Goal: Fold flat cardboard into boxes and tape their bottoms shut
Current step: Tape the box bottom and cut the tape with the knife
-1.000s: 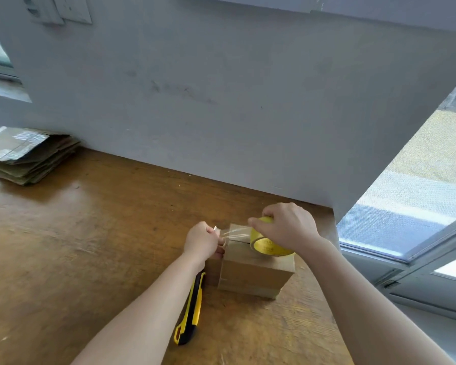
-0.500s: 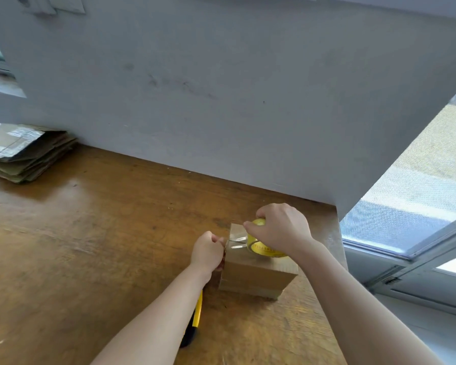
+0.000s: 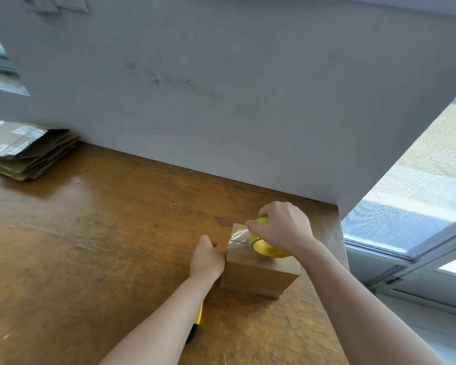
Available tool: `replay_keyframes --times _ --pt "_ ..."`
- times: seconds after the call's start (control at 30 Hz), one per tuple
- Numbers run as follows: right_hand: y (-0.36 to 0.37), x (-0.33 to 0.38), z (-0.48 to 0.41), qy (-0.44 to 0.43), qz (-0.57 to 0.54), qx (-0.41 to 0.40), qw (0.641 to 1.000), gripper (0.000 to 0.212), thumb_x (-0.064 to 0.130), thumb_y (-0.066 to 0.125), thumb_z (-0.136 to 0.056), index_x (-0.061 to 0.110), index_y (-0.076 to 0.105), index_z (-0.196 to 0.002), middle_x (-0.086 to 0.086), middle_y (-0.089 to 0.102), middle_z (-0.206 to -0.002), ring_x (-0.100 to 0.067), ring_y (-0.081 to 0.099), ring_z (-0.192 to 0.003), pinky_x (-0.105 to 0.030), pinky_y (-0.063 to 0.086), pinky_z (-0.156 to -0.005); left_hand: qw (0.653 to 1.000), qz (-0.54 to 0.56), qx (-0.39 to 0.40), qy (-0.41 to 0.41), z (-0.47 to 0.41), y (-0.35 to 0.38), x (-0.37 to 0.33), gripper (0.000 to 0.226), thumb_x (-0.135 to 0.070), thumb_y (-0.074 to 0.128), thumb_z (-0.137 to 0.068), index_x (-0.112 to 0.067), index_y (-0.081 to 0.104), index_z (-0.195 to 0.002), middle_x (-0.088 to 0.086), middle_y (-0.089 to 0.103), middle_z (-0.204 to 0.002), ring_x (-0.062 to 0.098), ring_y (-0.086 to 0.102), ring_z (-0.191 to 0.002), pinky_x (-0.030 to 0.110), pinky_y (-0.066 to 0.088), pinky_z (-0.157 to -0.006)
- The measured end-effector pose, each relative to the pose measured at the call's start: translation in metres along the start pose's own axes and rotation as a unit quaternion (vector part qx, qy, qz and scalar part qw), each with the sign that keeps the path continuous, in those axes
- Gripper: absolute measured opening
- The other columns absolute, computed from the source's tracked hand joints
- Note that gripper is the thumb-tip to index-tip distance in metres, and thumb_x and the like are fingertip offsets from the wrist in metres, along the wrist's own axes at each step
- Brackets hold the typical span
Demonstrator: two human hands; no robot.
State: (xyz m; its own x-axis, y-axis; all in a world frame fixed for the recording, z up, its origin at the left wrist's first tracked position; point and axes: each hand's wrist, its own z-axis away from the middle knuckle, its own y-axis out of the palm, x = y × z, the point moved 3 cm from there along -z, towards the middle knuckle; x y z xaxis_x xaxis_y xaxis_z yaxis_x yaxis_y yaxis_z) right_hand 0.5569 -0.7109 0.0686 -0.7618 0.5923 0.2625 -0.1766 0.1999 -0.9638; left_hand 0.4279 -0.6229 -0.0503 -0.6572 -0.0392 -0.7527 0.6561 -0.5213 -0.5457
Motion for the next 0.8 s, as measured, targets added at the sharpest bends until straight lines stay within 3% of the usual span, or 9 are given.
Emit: replay_keyframes --times 0.07,0.1,0.2,0.3,0.37,0.53,0.63,0.7,0.8 --pt "0.001 0.000 0.001 0.002 0.001 -0.006 1.000 0.046 0.048 0.061 -0.080 0.023 0.042 -0.047 0.008 0.043 -0.049 -0.008 0.042 -0.051 -0.022 0.026 -0.044 0.992 0.062 -0.072 0.081 0.010 0.000 -0.008 0.021 -0.021 0.042 -0.100 -0.017 0.052 -0.119 0.001 0.060 -0.113 0.017 0.056 -0.101 0.028 0.045 -0.079" --pt "0.001 0.000 0.001 0.003 0.003 -0.010 1.000 0.046 0.048 0.061 -0.080 0.023 0.041 -0.046 0.009 0.043 -0.049 -0.008 0.041 -0.050 -0.022 0.026 -0.044 0.987 0.111 -0.061 0.097 0.015 0.003 -0.011 0.030 -0.028 0.037 -0.102 -0.019 0.050 -0.128 0.001 0.058 -0.124 0.016 0.054 -0.110 0.026 0.042 -0.085" --pt "0.001 0.000 -0.001 0.004 0.007 -0.023 1.000 0.048 0.048 0.061 -0.080 0.024 0.035 -0.046 0.009 0.039 -0.048 -0.009 0.038 -0.049 -0.022 0.024 -0.044 0.966 0.227 0.103 0.071 0.027 0.018 -0.016 0.059 -0.055 0.024 -0.098 -0.028 0.026 -0.151 -0.007 0.030 -0.154 0.014 0.027 -0.141 0.026 0.023 -0.106" --pt "0.001 -0.001 -0.002 0.005 0.001 -0.023 1.000 0.046 0.049 0.060 -0.080 0.026 0.035 -0.050 0.012 0.038 -0.051 -0.013 0.042 -0.055 -0.022 0.024 -0.044 0.952 0.192 0.237 -0.023 0.027 0.019 -0.009 0.076 -0.075 0.012 -0.085 -0.038 0.020 -0.151 -0.003 0.023 -0.158 0.019 0.019 -0.145 0.036 0.017 -0.113" --pt "0.001 -0.001 -0.001 0.006 -0.007 -0.026 1.000 0.040 0.051 0.060 -0.080 0.025 0.042 -0.055 0.013 0.040 -0.053 -0.015 0.046 -0.059 -0.021 0.026 -0.045 0.952 0.158 0.254 -0.068 0.024 0.017 -0.007 0.081 -0.079 0.009 -0.082 -0.037 0.024 -0.150 0.002 0.025 -0.157 0.024 0.020 -0.144 0.042 0.016 -0.115" --pt "0.002 -0.001 0.001 0.000 -0.008 -0.048 0.999 0.031 0.051 0.055 -0.084 0.024 0.069 -0.078 0.011 0.051 -0.063 -0.016 0.056 -0.068 -0.020 0.030 -0.046 0.973 0.178 0.147 0.027 0.006 0.016 -0.028 0.050 -0.051 0.020 -0.101 -0.038 0.026 -0.148 -0.005 0.027 -0.156 0.020 0.026 -0.141 0.036 0.025 -0.110" --pt "0.001 -0.008 -0.001 0.000 -0.034 -0.023 0.999 0.029 0.050 0.057 -0.082 0.025 0.067 -0.072 0.007 0.059 -0.068 -0.019 0.058 -0.072 -0.024 0.035 -0.050 0.976 0.139 0.147 0.080 -0.001 0.018 -0.033 0.043 -0.039 0.023 -0.104 -0.030 0.041 -0.142 -0.002 0.043 -0.146 0.015 0.041 -0.126 0.028 0.033 -0.098" --pt "0.001 -0.019 -0.004 0.031 -0.128 0.021 0.991 0.036 0.050 0.061 -0.078 0.021 0.058 -0.058 0.007 0.054 -0.057 -0.016 0.055 -0.062 -0.025 0.036 -0.050 0.979 0.093 0.138 0.119 -0.002 0.017 -0.033 0.043 -0.034 0.023 -0.104 -0.024 0.043 -0.140 0.001 0.050 -0.140 0.016 0.046 -0.123 0.031 0.038 -0.100" --pt "0.003 -0.042 0.003 0.087 -0.365 0.092 0.923 0.052 0.058 0.069 -0.075 0.010 0.058 -0.060 0.003 0.049 -0.057 -0.011 0.047 -0.054 -0.023 0.039 -0.053 0.980 0.044 0.117 0.153 -0.003 0.017 -0.035 0.045 -0.033 0.022 -0.104 -0.018 0.041 -0.142 0.005 0.051 -0.138 0.020 0.047 -0.124 0.032 0.039 -0.098"
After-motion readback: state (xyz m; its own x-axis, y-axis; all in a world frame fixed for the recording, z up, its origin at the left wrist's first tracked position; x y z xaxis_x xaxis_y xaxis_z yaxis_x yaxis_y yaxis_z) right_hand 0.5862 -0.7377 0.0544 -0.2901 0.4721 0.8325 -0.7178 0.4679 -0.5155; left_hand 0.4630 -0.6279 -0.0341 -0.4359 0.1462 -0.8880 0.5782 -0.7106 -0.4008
